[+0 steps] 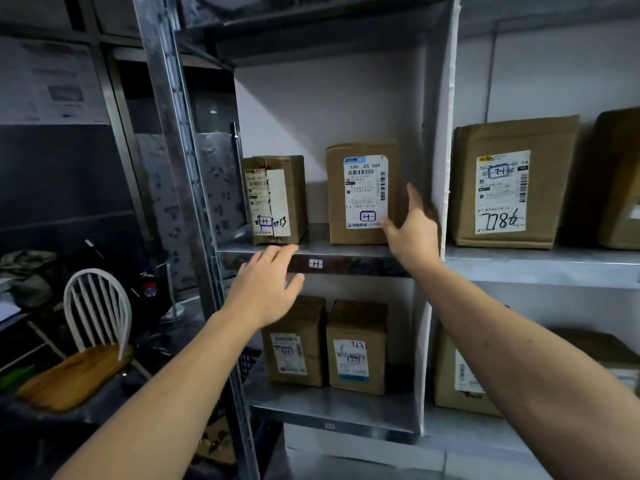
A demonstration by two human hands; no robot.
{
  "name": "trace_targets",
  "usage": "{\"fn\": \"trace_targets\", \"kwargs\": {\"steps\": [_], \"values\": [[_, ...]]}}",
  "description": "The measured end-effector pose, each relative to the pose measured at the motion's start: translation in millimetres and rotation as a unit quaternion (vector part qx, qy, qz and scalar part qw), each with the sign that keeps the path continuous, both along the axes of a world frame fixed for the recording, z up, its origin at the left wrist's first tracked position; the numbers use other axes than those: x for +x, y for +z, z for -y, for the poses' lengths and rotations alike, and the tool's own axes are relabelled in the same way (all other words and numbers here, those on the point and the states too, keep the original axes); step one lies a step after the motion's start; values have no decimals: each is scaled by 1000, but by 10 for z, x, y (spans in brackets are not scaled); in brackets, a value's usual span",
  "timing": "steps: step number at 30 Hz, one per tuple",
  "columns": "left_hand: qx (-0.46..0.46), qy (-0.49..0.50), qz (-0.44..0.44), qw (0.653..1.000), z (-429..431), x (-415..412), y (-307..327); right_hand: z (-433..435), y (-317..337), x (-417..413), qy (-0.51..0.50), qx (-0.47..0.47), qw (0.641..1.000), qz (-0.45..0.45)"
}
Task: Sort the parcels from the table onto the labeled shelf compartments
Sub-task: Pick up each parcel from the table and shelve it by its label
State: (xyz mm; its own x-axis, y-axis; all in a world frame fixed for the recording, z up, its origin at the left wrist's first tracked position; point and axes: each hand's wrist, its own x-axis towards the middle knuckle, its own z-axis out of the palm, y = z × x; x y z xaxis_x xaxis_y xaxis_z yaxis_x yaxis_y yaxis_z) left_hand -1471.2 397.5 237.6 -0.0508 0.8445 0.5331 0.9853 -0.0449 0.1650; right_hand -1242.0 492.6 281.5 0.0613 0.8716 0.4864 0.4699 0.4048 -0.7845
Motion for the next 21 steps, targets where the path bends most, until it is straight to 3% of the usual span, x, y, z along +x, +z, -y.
{"fn": "trace_targets", "kwargs": {"steps": [5,12,21], "values": [[-18,-17,-24,999,121,-8,-62,275,-284,-13,-10,64,996,65],[-22,-81,-4,996,282,189,-298,869,-803,262,-33,157,943,290],[-69,-214,-27,974,506,1183,-839,1709,-1436,1198,-186,1,878,441]]}}
